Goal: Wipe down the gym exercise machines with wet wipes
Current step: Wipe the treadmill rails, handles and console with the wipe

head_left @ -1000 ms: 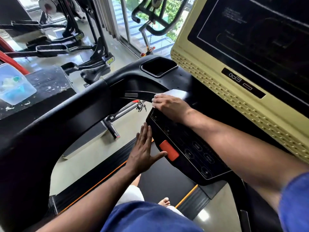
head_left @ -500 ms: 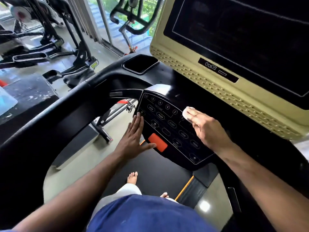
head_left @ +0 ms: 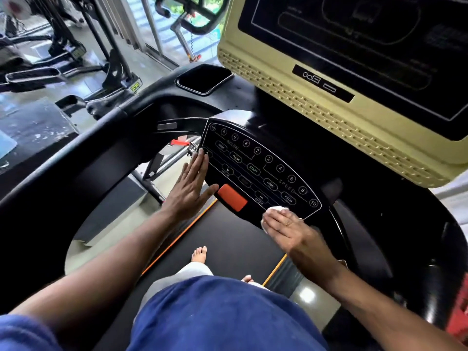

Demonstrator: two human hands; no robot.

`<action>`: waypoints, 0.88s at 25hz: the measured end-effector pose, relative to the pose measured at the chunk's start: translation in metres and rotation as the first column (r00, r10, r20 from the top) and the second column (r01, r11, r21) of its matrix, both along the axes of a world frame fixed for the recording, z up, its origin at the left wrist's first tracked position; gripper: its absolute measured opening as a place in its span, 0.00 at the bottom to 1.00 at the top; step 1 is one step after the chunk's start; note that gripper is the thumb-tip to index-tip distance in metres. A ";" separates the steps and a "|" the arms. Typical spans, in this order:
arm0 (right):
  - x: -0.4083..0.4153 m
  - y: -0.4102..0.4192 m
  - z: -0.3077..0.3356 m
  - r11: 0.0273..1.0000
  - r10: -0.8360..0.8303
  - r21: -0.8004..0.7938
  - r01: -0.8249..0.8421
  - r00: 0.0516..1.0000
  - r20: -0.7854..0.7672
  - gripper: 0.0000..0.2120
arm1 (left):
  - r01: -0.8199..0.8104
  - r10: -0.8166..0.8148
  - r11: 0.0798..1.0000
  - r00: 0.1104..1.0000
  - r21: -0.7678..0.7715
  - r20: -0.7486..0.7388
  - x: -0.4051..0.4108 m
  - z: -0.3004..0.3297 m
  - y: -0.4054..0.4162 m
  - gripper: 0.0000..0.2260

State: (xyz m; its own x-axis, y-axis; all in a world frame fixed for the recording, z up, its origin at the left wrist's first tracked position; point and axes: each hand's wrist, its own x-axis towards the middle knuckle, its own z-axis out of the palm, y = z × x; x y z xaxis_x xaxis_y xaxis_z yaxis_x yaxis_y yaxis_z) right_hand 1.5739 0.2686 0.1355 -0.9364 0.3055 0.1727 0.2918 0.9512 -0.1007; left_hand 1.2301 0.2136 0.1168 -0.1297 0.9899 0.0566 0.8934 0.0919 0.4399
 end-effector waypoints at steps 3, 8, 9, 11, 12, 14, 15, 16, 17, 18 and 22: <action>-0.051 0.003 -0.002 0.996 -0.007 -0.087 0.006 1.000 -0.011 0.22 | -0.011 0.011 1.000 1.000 0.026 0.003 -0.011 0.010 0.015 0.36; -0.036 0.005 0.006 0.994 0.045 -0.101 -0.051 0.997 -0.068 0.22 | 0.000 -0.001 1.000 0.997 0.007 0.072 -0.027 0.008 0.029 0.33; -0.026 0.005 0.010 0.994 0.045 -0.092 -0.052 0.996 -0.082 0.22 | 0.006 -0.007 1.000 0.997 0.009 0.082 -0.028 0.004 0.026 0.32; -0.018 0.014 0.021 0.997 0.041 -0.063 -0.048 0.993 -0.108 0.22 | -0.004 0.004 1.000 0.995 0.001 0.097 -0.034 -0.006 0.014 0.31; -0.024 0.023 0.027 0.997 0.034 -0.058 -0.043 0.989 -0.146 0.21 | -0.016 0.017 1.000 0.995 -0.012 0.099 -0.038 -0.012 0.007 0.30; -0.061 0.043 0.040 0.994 0.011 -0.100 -0.035 0.972 -0.234 0.16 | -0.035 0.036 0.999 0.996 -0.015 0.087 -0.046 -0.021 -0.005 0.29; -0.088 0.050 0.043 0.992 0.010 -0.120 -0.040 0.970 -0.244 0.15 | -0.044 0.044 0.999 0.996 -0.009 0.077 -0.051 -0.023 -0.007 0.29; -0.117 0.053 0.040 0.990 0.029 -0.129 -0.059 0.974 -0.223 0.15 | -0.052 0.052 0.999 0.997 -0.003 0.057 -0.058 -0.023 -0.006 0.29; -0.143 0.053 0.033 0.987 0.062 -0.133 -0.087 0.981 -0.182 0.15 | -0.057 0.057 0.998 0.998 -0.001 0.025 -0.066 -0.021 -0.001 0.29; -0.163 0.051 0.022 0.983 0.107 -0.133 -0.126 0.984 -0.141 0.16 | -0.065 0.064 0.998 0.998 -0.008 -0.014 -0.075 -0.018 0.005 0.30; -0.212 0.059 0.009 0.977 0.152 -0.133 -0.164 0.983 -0.100 0.14 | -0.158 0.146 0.985 0.978 -0.071 -0.146 -0.117 -0.003 0.035 0.33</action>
State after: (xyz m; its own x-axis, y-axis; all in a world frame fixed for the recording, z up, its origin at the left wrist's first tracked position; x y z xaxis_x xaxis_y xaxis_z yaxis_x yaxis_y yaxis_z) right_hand 1.3622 0.3277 0.1442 -0.9577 0.1818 0.2229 0.1227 0.9591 -0.2551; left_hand 1.1130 0.2488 0.1136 -0.2754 0.9613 0.0043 0.9183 0.2617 0.2970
